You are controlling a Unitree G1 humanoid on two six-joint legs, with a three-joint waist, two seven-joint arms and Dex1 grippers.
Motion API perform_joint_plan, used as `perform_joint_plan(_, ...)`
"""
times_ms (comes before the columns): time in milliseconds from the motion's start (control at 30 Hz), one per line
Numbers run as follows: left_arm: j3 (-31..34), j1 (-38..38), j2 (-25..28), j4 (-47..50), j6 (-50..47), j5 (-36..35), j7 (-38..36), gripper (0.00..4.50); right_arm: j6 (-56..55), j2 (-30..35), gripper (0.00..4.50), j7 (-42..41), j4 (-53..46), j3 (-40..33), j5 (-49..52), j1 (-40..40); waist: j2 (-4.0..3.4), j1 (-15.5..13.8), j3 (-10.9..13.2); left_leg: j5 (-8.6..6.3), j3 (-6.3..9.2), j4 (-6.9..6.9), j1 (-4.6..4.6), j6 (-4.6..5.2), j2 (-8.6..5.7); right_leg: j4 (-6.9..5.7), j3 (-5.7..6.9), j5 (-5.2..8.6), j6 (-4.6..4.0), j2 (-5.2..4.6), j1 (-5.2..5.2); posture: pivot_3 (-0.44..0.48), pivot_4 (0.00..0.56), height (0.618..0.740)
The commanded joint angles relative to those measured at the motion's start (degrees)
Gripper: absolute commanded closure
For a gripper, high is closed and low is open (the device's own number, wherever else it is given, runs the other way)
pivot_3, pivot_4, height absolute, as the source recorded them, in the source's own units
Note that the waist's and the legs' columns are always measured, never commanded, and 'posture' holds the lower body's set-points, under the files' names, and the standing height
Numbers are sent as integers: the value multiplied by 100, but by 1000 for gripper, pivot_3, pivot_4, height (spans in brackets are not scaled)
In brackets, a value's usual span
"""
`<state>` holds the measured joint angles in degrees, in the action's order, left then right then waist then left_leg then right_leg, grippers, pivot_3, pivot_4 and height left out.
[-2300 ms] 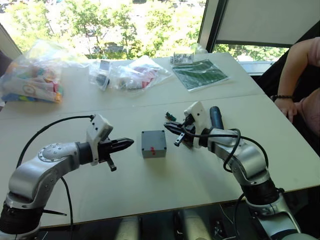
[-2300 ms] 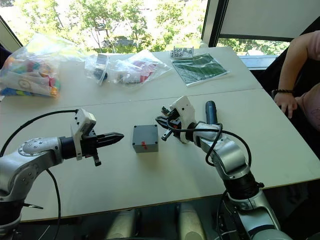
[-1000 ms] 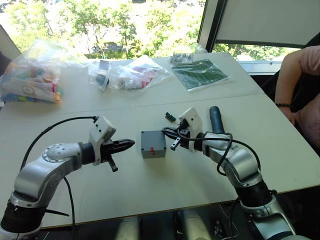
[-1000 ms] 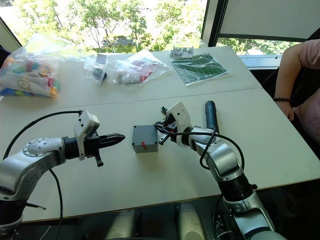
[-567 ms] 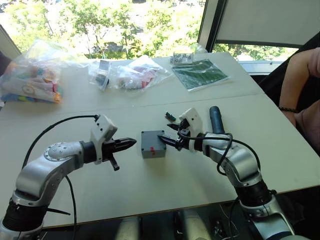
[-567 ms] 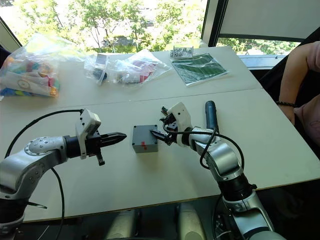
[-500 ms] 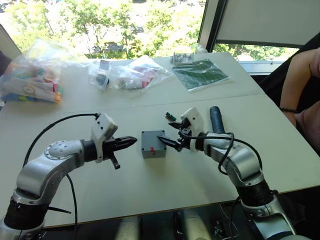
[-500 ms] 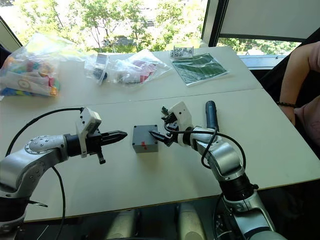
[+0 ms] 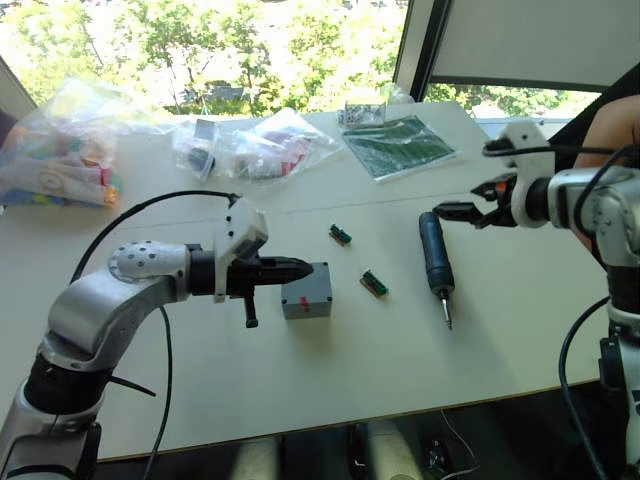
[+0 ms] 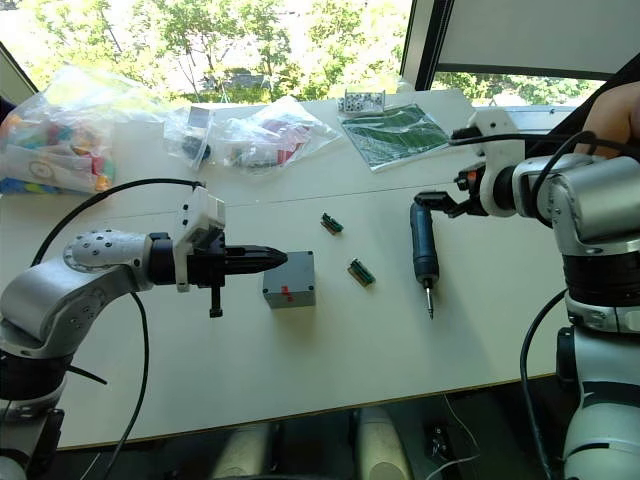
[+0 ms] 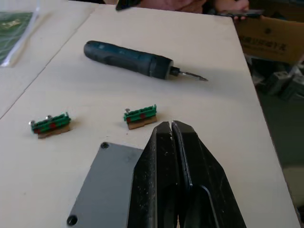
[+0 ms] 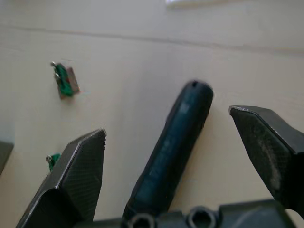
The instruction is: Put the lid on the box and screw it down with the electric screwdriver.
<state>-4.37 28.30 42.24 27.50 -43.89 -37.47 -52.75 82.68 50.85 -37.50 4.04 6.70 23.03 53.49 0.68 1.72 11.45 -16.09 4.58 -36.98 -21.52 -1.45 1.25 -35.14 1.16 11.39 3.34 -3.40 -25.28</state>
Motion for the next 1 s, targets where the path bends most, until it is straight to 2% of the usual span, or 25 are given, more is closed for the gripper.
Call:
perform_joint_plan(33, -245, -3, -136, 47, 431, 318, -44, 4500, 597, 238, 19, -507, 690, 703, 131, 672, -9, 14, 7, 0, -1, 0, -2, 0, 0, -2, -4, 0, 0, 1, -4, 0, 150, 740)
perform_joint_plan(267, -352, -292, -552, 237, 514, 414, 314, 4500, 532, 176, 19, -1442, 1841, 1961, 88, 1380, -12, 72, 12, 0, -10, -6, 4, 0, 0, -7, -23, 1, 9, 9, -5, 0, 150, 740)
perform_joint_plan(467, -216, -688, -606, 547, 416, 382, 616, 4500, 288, -174, 19, -1862, 2643, 2565, -153, 1739, -14, 92, 12, 0, -14, -7, 5, 0, 0, -11, -34, -5, 10, 13, -8, 0, 150, 740)
perform_joint_plan(800, -195, -1091, -811, 929, 293, 420, 1276, 4500, -808, -906, 19, -2735, 3910, 3553, -1047, 1976, -15, 70, 12, 2, -18, -14, 7, -2, -2, -25, -54, -10, 17, 20, -9, 0, 150, 740)
perform_joint_plan(900, -206, -1202, -842, 995, 285, 481, 1475, 4500, -1267, -994, 593, -2992, 4184, 3791, -1444, 1901, -14, 72, 11, 2, -19, -15, 12, -3, -3, -25, -57, -13, 20, 20, -5, 0, 150, 740)
perform_joint_plan(1000, -176, -1324, -822, 1013, 307, 506, 1567, 4500, -1577, -1143, 1421, -3159, 4504, 3814, -1734, 1890, -9, 78, 6, 2, -19, -17, 18, -3, -4, -26, -58, -14, 23, 21, 1, 0, 150, 740)
